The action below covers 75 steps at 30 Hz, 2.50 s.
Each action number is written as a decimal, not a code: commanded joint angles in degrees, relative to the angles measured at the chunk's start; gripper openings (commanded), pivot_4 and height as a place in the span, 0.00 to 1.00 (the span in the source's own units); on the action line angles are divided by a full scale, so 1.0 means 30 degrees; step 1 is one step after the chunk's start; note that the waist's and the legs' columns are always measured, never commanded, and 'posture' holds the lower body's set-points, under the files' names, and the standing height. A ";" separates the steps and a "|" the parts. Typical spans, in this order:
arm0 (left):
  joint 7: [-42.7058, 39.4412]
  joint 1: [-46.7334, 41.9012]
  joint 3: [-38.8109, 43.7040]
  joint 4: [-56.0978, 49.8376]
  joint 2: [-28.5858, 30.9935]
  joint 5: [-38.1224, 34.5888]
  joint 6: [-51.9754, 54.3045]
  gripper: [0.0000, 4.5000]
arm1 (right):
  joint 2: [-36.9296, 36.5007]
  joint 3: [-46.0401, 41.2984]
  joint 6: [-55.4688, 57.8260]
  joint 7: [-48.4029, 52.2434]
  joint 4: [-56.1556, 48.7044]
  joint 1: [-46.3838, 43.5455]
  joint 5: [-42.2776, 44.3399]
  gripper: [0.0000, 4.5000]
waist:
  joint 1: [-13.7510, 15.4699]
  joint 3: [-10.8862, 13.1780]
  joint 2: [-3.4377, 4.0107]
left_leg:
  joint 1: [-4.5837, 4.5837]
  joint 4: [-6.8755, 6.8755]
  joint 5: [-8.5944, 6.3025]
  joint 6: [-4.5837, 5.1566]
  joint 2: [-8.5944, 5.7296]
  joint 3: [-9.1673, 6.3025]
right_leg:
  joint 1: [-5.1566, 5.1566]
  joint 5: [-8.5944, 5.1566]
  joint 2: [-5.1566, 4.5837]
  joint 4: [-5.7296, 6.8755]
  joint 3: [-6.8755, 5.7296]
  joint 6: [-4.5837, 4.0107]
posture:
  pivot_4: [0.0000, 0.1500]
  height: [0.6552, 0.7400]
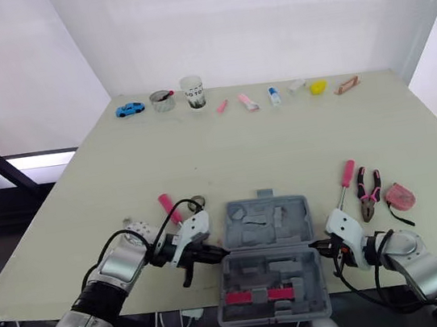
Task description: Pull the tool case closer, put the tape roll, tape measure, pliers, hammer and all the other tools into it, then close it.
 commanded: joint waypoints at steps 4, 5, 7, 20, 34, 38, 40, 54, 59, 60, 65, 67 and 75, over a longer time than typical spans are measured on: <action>-0.0331 0.0298 -0.0329 -0.0612 0.0715 0.0183 -0.0214 0.00 | -0.0594 -0.0346 0.0506 0.0381 -0.0745 0.0661 0.0327 0.01 | 0.0004 0.0000 0.0000 | -0.0003 -0.0018 -0.0001 0.0000 0.0001 0.0003 | -0.0004 -0.0001 0.0000 -0.0014 0.0001 -0.0003 | 1.00 1.00; -0.0349 0.0298 -0.0345 -0.0615 0.0720 0.0172 -0.0225 0.00 | -0.0611 -0.0336 0.0550 0.0402 -0.0815 0.0704 0.0346 0.01 | 0.0003 0.0000 0.0000 | -0.0005 -0.0022 -0.0001 0.0000 0.0001 0.0002 | -0.0004 -0.0001 0.0001 -0.0017 0.0001 -0.0003 | 1.00 1.00; -0.0369 0.0291 -0.0364 -0.0595 0.0716 0.0168 -0.0249 0.00 | -0.0620 -0.0360 0.0605 0.0348 -0.0878 0.0747 0.0339 0.01 | -0.0001 0.0001 -0.0001 | -0.0006 -0.0026 -0.0002 0.0000 0.0001 0.0004 | -0.0006 -0.0001 0.0001 -0.0021 0.0001 -0.0004 | 1.00 1.00; -0.0509 0.0364 -0.0461 -0.0768 0.0348 -0.0057 -0.0415 0.00 | -0.0674 -0.0349 0.0604 0.0391 -0.0873 0.0719 0.0316 0.01 | 0.0005 0.0001 -0.0001 | -0.0009 -0.0029 -0.0002 0.0001 0.0000 0.0007 | -0.0011 -0.0002 0.0002 -0.0022 0.0003 -0.0003 | 1.00 1.00; -0.0546 0.0579 -0.0602 -0.0994 0.0141 -0.0036 -0.0484 0.00 | -0.0573 -0.0225 0.0696 0.0434 -0.1046 0.0825 0.0376 0.01 | 0.0008 0.0001 -0.0001 | -0.0010 -0.0029 -0.0003 0.0000 0.0000 0.0006 | -0.0012 -0.0002 0.0002 -0.0023 0.0003 -0.0003 | 1.00 1.00; -0.0496 0.0623 -0.0634 -0.0960 0.0070 -0.0001 -0.0549 0.00 | -0.0599 -0.0246 0.0718 0.0414 -0.1059 0.0829 0.0351 0.01 | 0.0009 0.0001 -0.0001 | -0.0010 -0.0029 -0.0002 0.0001 0.0000 0.0008 | -0.0011 -0.0002 0.0003 -0.0024 0.0004 -0.0003 | 1.00 1.00; -0.0456 0.0624 -0.0610 -0.0953 0.0056 0.0001 -0.0537 0.00 | -0.0629 -0.0267 0.0758 0.0457 -0.1096 0.0844 0.0392 0.01 | 0.0010 0.0001 -0.0001 | -0.0010 -0.0029 -0.0002 0.0001 0.0000 0.0007 | -0.0011 -0.0002 0.0002 -0.0023 0.0004 -0.0003 | 1.00 1.00; -0.0319 0.0510 0.0246 -0.0346 0.0657 -0.0245 -0.0927 0.00 | -0.0990 -0.0733 0.0919 0.0663 -0.1333 0.1144 0.0692 0.01 | 0.0003 0.0002 -0.0002 | -0.0011 -0.0029 -0.0003 0.0000 0.0000 0.0006 | -0.0012 -0.0002 0.0002 -0.0023 0.0004 -0.0003 | 1.00 1.00; -0.0155 0.0446 0.0517 -0.0221 0.0726 -0.0494 -0.1014 0.00 | -0.1085 -0.0687 0.0881 0.0690 -0.1292 0.1133 0.0785 0.01 | -0.0002 0.0002 -0.0002 | -0.0010 -0.0029 -0.0002 0.0001 0.0001 0.0004 | -0.0014 -0.0002 0.0005 -0.0021 0.0003 -0.0002 | 1.00 1.00; -0.0076 0.0451 0.0577 -0.0254 0.0721 -0.0566 -0.0984 0.00 | -0.1101 -0.0701 0.0841 0.0659 -0.1246 0.1115 0.0748 0.01 | -0.0002 0.0002 -0.0002 | -0.0010 -0.0029 -0.0002 0.0001 0.0002 0.0005 | -0.0014 -0.0002 0.0004 -0.0021 0.0003 -0.0002 | 1.00 1.00; 0.0400 0.0467 0.1583 -0.0721 0.0543 -0.1632 -0.0761 0.00 | -0.1172 -0.1432 0.0175 -0.0016 -0.0726 0.1069 0.0478 0.01 | 0.0002 0.0008 -0.0005 | -0.0015 -0.0029 -0.0002 0.0001 0.0002 0.0005 | -0.0016 -0.0001 0.0005 -0.0021 0.0003 -0.0002 | 1.00 1.00; 0.0459 0.0623 0.2526 -0.1386 0.0524 -0.2701 -0.0424 0.00 | -0.1332 -0.2072 -0.0233 -0.0290 -0.0619 0.1278 0.0509 0.01 | 0.0021 0.0011 -0.0004 | -0.0020 -0.0029 -0.0002 0.0000 0.0002 0.0008 | -0.0019 -0.0001 0.0003 -0.0023 0.0005 -0.0001 | 1.00 1.00; 0.1642 0.3025 0.7931 -0.5224 0.1248 -0.7930 0.2909 0.00 | -0.0840 -0.6340 -0.3169 -0.1293 -0.0966 0.3712 0.1913 0.01 | -0.0082 0.0014 -0.0004 | -0.0014 -0.0074 -0.0004 0.0000 0.0017 0.0002 | -0.0026 0.0005 0.0007 -0.0028 0.0007 0.0012 | 1.00 1.00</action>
